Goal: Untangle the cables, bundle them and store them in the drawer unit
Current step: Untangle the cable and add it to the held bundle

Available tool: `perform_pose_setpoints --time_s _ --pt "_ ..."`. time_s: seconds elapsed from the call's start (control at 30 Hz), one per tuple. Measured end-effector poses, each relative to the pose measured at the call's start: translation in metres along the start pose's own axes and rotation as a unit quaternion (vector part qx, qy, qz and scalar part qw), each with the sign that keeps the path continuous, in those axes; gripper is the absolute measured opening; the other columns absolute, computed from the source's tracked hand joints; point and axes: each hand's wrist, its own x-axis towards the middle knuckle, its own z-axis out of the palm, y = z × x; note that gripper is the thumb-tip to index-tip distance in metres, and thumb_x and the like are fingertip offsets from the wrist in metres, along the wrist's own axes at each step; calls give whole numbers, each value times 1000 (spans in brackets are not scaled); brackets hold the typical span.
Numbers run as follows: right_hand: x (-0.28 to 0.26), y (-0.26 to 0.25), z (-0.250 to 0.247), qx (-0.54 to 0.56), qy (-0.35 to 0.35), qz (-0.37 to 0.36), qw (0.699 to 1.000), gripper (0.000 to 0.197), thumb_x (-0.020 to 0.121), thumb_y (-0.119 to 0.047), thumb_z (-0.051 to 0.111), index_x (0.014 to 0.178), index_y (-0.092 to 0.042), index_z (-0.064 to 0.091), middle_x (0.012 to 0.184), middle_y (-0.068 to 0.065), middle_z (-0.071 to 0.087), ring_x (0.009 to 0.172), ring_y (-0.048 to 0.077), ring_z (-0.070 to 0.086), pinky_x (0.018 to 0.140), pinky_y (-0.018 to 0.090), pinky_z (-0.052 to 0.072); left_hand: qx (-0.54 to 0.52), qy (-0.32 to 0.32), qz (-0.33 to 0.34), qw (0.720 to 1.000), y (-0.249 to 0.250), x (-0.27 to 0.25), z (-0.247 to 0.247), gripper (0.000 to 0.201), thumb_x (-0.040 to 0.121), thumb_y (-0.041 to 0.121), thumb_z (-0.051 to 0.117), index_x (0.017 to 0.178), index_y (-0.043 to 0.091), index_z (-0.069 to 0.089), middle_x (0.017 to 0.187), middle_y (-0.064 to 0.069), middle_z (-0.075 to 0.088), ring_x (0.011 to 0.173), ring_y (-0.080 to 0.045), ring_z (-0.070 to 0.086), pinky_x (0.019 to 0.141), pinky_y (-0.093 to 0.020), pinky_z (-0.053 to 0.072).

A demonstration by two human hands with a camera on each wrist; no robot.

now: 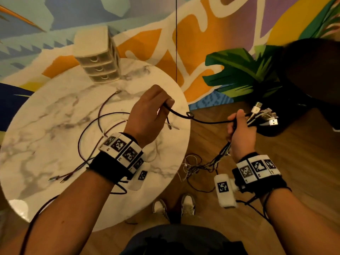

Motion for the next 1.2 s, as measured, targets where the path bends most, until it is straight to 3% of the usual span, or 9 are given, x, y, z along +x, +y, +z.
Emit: perform_pose_setpoints --time_s 0.1,0.2,0.3,0.5,0.73,0.87,1.03,1.1,1.2 --pt "2 4 -6 -11 6 -6 1000 41 99 -38 40 65 -18 52 41 -8 39 37 6 31 39 22 22 -151 -33 -96 983 3 -1 24 19 87 23 43 78 21 59 82 -8 60 70 -20 55 66 -29 45" --pt "5 4 -14 -18 8 -12 1000 41 99 -39 39 66 -18 53 42 -8 39 37 8 30 39 22 23 -264 -162 -249 918 -6 -30 73 23 94 21 45 81 16 63 75 0 66 67 -21 60 72 -43 52" --pt "8 -2 -23 -20 4 -6 1000 41 99 -40 40 67 -18 53 41 -7 39 36 9 29 39 22 21 -135 -352 -261 889 -26 -79 113 40 94 48 44 89 14 65 87 -6 70 82 -25 65 79 -41 52" --pt "5 -10 -31 -45 -17 -13 999 41 100 -35 39 66 -17 53 38 -7 38 34 7 28 37 19 23 9 -489 -221 844 -31 -96 126 28 95 22 44 106 5 64 107 -12 66 99 -25 62 93 -38 46" --pt "6 -3 -33 -47 -45 -3 998 39 99 -35 42 65 -17 52 40 -8 37 35 8 29 38 18 22 -48 -344 -193 918 15 -38 106 39 90 33 53 127 20 49 105 -8 65 86 -23 63 79 -36 53" --pt "9 2 -34 -50 -36 13 998 38 99 -35 42 67 -15 52 40 -7 36 35 9 29 40 20 21 48 -241 -104 964 26 12 63 27 91 42 50 111 24 56 94 -2 68 84 -25 64 76 -40 52" --pt "12 9 -36 -59 -25 18 998 40 99 -34 42 65 -16 51 39 -6 36 34 8 29 39 20 22 260 -102 -197 940 -5 48 25 71 79 79 31 118 23 51 92 -9 67 89 -35 62 74 -41 49" --pt "14 12 -38 -58 -20 29 998 39 99 -35 43 65 -17 52 40 -7 37 33 7 30 39 20 23 167 -64 -232 956 -19 52 21 67 82 74 36 130 27 42 95 -6 67 93 -33 62 79 -43 50" --pt "14 14 -38 -66 -19 34 997 40 99 -35 43 63 -18 53 41 -8 38 34 6 32 40 21 24 25 -132 -159 978 -28 43 40 41 94 48 43 131 29 44 93 -7 68 81 -27 65 80 -44 53"
